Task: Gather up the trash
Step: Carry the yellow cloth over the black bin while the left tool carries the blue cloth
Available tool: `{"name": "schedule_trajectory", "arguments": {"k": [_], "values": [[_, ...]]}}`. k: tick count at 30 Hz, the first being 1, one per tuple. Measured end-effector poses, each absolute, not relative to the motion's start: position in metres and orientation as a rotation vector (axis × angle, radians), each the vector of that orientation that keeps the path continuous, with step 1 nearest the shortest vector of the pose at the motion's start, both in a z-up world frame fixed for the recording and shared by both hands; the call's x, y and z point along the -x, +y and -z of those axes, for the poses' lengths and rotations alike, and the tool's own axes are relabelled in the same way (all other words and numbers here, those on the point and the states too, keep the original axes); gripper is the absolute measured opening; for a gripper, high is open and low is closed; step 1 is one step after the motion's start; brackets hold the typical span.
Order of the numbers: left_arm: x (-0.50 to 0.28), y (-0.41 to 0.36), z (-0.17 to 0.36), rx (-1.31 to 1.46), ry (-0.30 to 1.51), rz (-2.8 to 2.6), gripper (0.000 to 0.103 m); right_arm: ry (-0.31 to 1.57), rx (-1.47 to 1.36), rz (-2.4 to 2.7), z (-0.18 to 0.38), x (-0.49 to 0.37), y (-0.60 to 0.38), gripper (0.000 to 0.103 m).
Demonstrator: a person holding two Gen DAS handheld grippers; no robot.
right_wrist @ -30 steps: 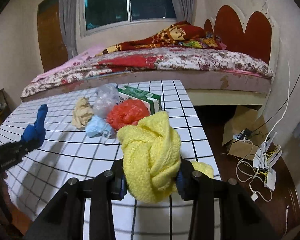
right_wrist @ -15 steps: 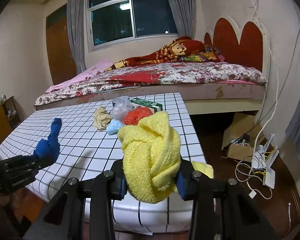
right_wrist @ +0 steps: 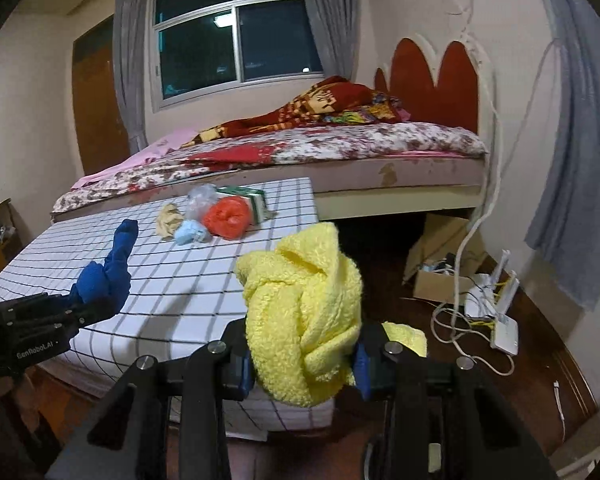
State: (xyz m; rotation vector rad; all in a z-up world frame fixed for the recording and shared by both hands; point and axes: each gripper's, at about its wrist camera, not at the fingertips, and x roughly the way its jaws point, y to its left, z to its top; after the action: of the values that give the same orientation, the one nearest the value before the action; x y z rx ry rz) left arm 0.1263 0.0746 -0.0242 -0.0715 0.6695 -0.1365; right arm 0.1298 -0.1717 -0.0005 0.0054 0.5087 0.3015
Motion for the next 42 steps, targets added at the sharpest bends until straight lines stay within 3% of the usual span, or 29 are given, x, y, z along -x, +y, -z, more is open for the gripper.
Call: {"name": "schedule_trajectory", "arguments": {"k": [42], "values": [[-0.118,-0.141,0.079,-0.11,0.843,0.583,0.036,0.678,-0.082,0.014,0.068,-0.055,-0.346,0.04]]}}
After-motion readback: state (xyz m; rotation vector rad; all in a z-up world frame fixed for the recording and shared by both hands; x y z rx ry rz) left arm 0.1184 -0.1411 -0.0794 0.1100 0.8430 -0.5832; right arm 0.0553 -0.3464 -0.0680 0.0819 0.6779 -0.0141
